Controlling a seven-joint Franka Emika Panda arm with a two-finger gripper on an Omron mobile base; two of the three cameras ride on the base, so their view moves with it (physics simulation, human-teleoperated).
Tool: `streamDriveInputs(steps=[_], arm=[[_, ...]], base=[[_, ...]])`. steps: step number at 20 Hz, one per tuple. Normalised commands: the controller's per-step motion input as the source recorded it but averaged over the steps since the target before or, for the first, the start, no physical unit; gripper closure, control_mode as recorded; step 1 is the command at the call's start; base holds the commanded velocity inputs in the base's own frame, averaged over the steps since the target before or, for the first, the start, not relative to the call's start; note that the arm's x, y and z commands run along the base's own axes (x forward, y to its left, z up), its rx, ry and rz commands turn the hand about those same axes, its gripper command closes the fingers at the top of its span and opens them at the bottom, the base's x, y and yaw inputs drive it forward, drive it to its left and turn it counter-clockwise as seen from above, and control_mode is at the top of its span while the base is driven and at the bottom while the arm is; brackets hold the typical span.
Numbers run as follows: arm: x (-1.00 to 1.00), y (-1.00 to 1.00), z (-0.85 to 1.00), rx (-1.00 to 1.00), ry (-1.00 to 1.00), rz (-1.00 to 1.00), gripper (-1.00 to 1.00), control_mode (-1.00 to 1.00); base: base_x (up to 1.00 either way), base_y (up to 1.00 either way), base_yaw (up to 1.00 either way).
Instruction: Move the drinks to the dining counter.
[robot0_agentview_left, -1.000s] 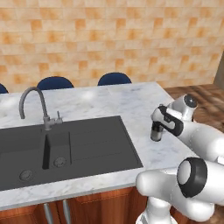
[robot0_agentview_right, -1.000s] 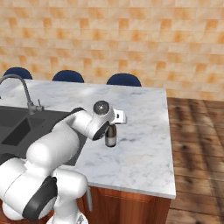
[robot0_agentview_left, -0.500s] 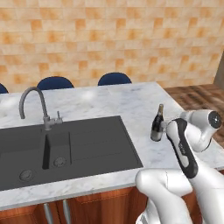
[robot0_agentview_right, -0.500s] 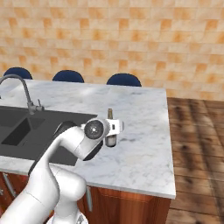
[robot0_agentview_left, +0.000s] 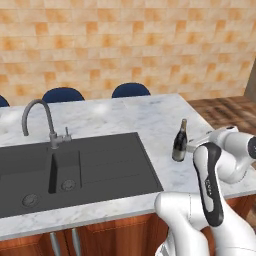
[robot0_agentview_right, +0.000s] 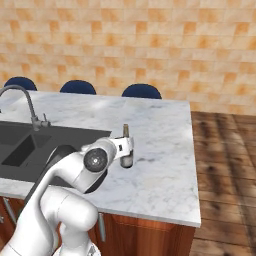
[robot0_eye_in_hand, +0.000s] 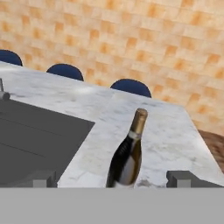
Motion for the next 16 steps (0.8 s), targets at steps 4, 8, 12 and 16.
streamDriveInputs(steps=[4,8,12,16], arm=[[0.00,0.10,0.05,-0.02,0.00,0.00,-1.00,1.00],[0.00,0.00,0.00,0.00,0.00,0.00,-1.00,1.00],[0.00,0.00,0.00,0.00,0.00,0.00,-1.00,1.00],[0.00,0.00,0.00,0.00,0.00,0.00,-1.00,1.00]], base=[[-0.03,0.25,0.00],[-0.01,0.12,0.00],[-0.14,-0.02,0.00],[-0.91,-0.12,-0.09]])
